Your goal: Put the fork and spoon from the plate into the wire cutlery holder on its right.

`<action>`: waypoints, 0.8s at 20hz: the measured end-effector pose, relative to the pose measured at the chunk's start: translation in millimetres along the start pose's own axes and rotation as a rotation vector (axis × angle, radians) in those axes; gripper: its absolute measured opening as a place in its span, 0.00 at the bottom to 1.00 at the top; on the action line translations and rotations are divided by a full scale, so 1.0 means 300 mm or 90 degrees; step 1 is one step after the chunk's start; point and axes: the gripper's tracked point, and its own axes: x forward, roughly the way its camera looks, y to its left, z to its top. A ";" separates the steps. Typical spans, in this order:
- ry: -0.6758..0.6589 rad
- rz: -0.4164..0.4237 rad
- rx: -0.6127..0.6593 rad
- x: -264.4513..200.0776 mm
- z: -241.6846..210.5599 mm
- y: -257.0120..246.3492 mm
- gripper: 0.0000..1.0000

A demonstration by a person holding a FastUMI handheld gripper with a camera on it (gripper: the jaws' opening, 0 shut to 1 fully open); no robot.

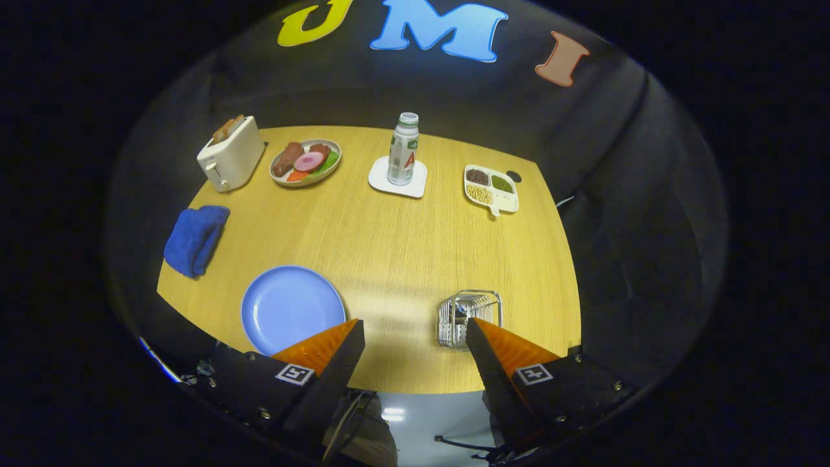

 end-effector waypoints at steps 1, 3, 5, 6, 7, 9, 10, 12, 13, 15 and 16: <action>-0.040 0.000 0.002 -0.014 0.024 0.026 0.97; -0.116 0.004 0.009 -0.043 0.065 0.071 0.97; -0.198 0.021 0.025 -0.077 0.112 0.108 0.97; -0.243 0.025 0.038 -0.085 0.142 0.125 0.97; -0.283 0.023 0.055 -0.109 0.158 0.134 0.97; -0.348 0.030 0.072 -0.145 0.189 0.169 0.97; -0.364 0.034 0.079 -0.147 0.184 0.183 0.97; -0.377 0.036 0.089 -0.151 0.180 0.208 0.97; -0.396 0.037 0.089 -0.167 0.192 0.221 0.97; -0.434 0.033 0.082 -0.191 0.223 0.236 0.97; -0.447 0.031 0.079 -0.192 0.227 0.257 0.97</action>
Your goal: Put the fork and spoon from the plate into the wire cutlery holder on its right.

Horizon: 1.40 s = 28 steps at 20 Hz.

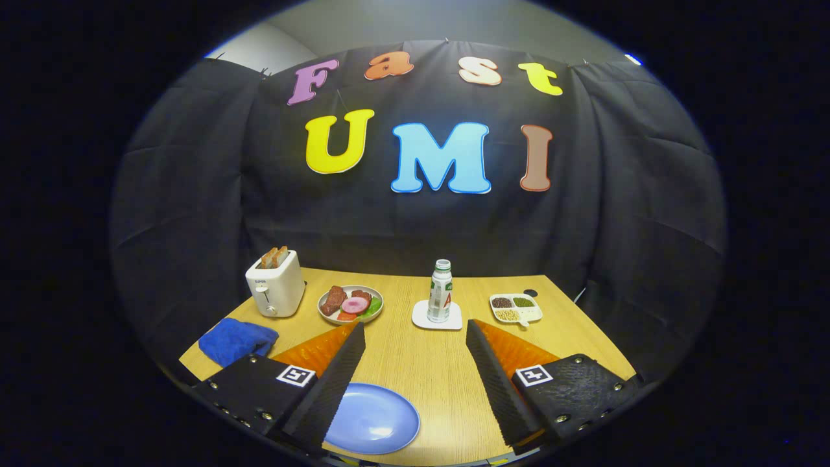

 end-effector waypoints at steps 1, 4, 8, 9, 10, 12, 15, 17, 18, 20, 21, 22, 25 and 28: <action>-0.014 0.006 -0.004 -0.002 0.018 0.025 0.96; -0.050 0.042 -0.021 0.009 0.052 0.117 0.96; -0.061 0.043 -0.028 -0.009 0.067 0.175 0.96; -0.060 0.036 -0.036 -0.024 0.071 0.177 0.96; -0.054 0.028 -0.038 -0.026 0.067 0.175 0.96; -0.056 0.017 -0.030 -0.048 0.078 0.188 0.96; -0.064 0.025 -0.010 -0.060 0.076 0.235 0.96; -0.042 0.041 -0.019 -0.062 0.048 0.261 0.96; -0.032 0.049 -0.026 -0.063 0.035 0.273 0.96; -0.020 0.062 -0.037 -0.060 0.019 0.298 0.96; -0.018 0.065 -0.037 -0.072 0.018 0.310 0.96; -0.017 0.068 -0.033 -0.073 0.015 0.326 0.96; -0.040 0.089 -0.036 -0.073 0.038 0.395 0.96; -0.032 0.112 -0.055 -0.097 0.002 0.471 0.96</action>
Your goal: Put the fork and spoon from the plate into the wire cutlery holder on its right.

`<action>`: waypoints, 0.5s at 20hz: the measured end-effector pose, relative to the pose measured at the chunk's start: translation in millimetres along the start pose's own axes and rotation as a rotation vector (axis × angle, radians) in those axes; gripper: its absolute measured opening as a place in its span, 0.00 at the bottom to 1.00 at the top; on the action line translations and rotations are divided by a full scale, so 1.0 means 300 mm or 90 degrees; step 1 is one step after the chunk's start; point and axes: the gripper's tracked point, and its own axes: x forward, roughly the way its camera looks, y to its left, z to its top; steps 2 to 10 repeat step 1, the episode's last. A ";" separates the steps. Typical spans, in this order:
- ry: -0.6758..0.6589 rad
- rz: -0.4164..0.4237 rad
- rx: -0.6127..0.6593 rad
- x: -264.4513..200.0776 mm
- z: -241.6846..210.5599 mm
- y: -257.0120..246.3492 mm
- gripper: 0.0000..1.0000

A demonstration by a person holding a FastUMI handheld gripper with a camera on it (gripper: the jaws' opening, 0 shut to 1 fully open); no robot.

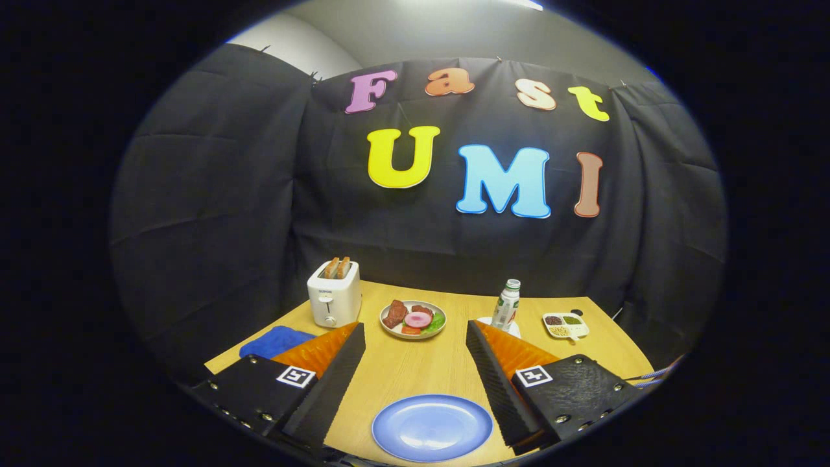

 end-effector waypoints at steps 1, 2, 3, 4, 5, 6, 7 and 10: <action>0.007 0.010 -0.004 -0.003 -0.013 0.030 0.96; 0.007 0.010 -0.004 -0.003 -0.013 0.030 0.96; 0.007 0.010 -0.004 -0.003 -0.013 0.030 0.96; 0.007 0.010 -0.004 -0.003 -0.013 0.030 0.96; 0.007 0.010 -0.004 -0.003 -0.013 0.030 0.96; 0.007 0.010 -0.004 -0.003 -0.013 0.030 0.96; 0.007 0.010 -0.004 -0.003 -0.013 0.030 0.96; 0.007 0.010 -0.004 -0.003 -0.013 0.030 0.96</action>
